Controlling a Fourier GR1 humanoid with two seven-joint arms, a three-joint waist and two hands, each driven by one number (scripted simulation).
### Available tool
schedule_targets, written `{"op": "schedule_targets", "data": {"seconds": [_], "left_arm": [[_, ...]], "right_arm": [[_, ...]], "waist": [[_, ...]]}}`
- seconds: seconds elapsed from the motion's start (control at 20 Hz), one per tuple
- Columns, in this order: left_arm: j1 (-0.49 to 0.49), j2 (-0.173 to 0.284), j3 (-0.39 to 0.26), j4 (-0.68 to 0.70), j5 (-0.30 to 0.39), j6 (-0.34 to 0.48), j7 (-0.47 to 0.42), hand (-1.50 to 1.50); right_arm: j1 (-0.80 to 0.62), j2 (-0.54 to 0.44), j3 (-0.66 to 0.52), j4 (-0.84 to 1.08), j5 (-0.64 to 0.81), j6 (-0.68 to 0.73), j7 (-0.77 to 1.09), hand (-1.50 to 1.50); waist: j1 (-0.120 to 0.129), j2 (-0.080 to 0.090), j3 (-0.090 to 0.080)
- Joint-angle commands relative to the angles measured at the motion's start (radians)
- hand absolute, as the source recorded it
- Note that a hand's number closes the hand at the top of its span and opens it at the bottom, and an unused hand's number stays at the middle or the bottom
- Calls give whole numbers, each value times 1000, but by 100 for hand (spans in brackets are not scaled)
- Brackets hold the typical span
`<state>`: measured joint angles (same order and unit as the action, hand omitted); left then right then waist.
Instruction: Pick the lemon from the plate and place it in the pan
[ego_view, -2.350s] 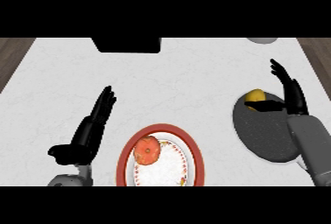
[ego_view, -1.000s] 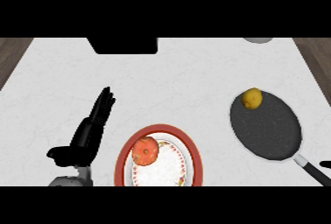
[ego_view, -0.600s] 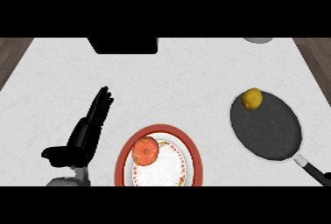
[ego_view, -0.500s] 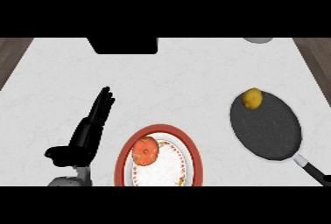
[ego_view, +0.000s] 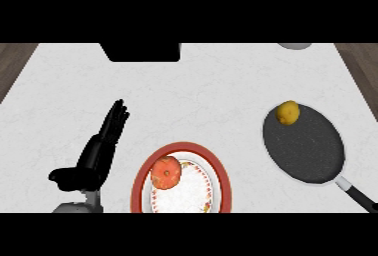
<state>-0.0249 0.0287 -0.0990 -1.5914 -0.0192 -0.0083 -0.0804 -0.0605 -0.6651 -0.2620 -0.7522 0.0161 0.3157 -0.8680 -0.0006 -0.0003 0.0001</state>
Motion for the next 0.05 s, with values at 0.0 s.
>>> {"op": "schedule_targets", "data": {"seconds": [0.0], "left_arm": [[16, -27, -12, 69, -30, 21, -86, 0]], "right_arm": [[-10, 19, -3, -35, 16, -9, -47, -150]], "waist": [[0, 0, 0]]}}
